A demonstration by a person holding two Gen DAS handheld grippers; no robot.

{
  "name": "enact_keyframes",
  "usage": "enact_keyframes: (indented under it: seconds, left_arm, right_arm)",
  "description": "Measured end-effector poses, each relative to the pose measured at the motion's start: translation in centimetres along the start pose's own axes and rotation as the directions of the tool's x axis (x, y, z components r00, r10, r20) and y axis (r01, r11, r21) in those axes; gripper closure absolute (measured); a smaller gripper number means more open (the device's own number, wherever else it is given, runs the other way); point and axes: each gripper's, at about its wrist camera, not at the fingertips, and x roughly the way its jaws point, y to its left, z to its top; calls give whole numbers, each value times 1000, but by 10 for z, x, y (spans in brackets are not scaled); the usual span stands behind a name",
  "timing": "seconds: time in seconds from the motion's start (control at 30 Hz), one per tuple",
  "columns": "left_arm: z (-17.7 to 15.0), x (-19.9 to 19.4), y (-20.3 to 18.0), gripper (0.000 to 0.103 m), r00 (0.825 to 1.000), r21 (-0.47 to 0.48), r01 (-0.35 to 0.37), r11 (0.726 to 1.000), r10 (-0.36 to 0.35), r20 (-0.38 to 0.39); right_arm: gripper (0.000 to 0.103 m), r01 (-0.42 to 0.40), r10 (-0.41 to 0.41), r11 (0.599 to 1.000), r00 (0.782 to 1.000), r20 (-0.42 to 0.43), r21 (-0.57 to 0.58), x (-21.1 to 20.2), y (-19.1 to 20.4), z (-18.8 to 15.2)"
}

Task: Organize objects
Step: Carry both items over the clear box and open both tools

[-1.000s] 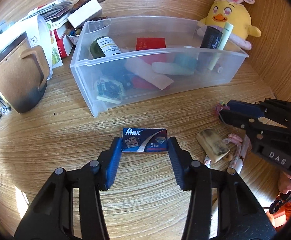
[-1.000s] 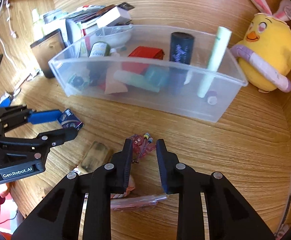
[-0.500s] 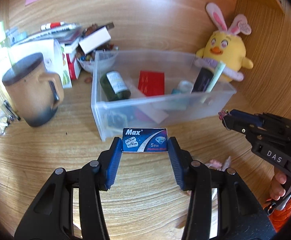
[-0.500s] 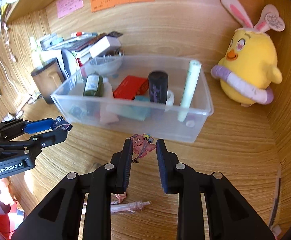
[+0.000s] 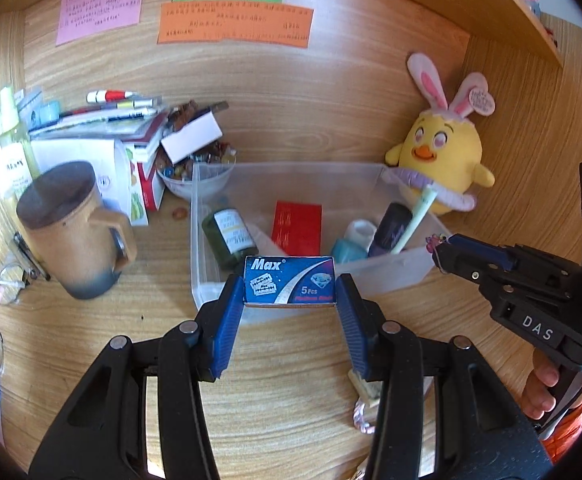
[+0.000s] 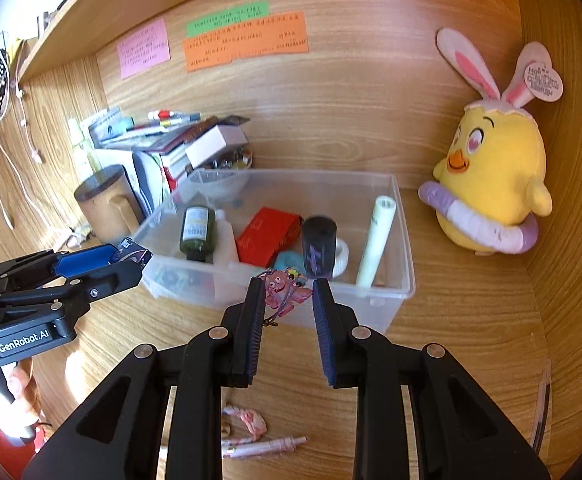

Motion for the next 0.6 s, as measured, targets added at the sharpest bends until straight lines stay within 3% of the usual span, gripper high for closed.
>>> enact_keyframes:
  seconds: [0.23,0.6]
  left_arm:
    - [16,5,4,56,1000,-9,-5,1000,6,18]
    - [25,34,15,56,1000,-35,-19,999,18,-23]
  right_arm:
    - [81,-11,12,1000,1000,24,-19,7,8,17]
    - [81,-22,21,999,1000,-5,-48,39,23,34]
